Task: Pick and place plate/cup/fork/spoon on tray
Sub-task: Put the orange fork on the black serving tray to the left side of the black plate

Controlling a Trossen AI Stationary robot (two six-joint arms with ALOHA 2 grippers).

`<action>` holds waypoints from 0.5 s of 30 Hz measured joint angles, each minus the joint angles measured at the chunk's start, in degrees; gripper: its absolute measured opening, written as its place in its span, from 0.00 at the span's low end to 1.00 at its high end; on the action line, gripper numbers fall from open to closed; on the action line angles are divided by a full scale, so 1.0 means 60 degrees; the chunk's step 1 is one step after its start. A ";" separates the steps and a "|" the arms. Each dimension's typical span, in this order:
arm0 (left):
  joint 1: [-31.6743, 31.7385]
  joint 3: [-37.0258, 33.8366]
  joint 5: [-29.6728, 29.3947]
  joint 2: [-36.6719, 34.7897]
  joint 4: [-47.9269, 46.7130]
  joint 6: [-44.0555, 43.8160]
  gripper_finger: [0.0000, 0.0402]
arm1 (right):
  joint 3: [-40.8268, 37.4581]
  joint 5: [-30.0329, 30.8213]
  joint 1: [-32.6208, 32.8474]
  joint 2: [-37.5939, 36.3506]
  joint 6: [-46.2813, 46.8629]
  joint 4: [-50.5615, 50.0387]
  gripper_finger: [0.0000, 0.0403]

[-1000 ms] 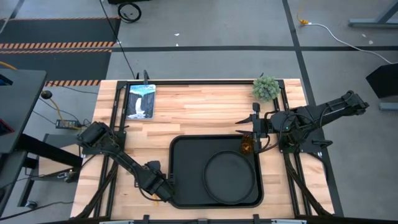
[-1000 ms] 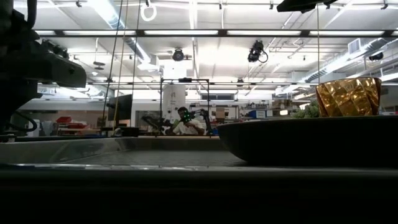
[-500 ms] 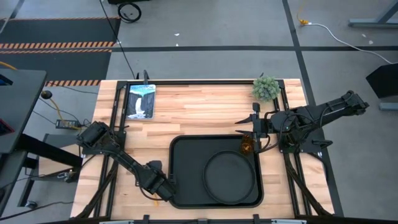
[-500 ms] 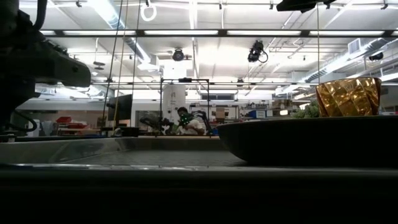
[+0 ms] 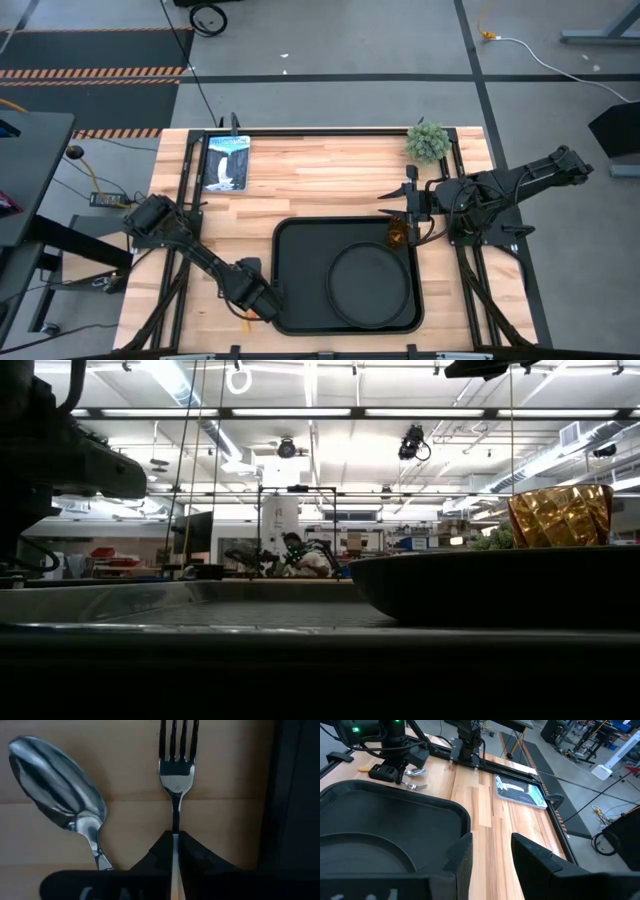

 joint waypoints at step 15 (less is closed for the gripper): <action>0.0227 -0.0023 -0.0858 -0.1419 -0.0911 -0.0070 0.05 | 0.0000 -0.0015 -0.0004 0.0000 -0.0004 0.0098 0.35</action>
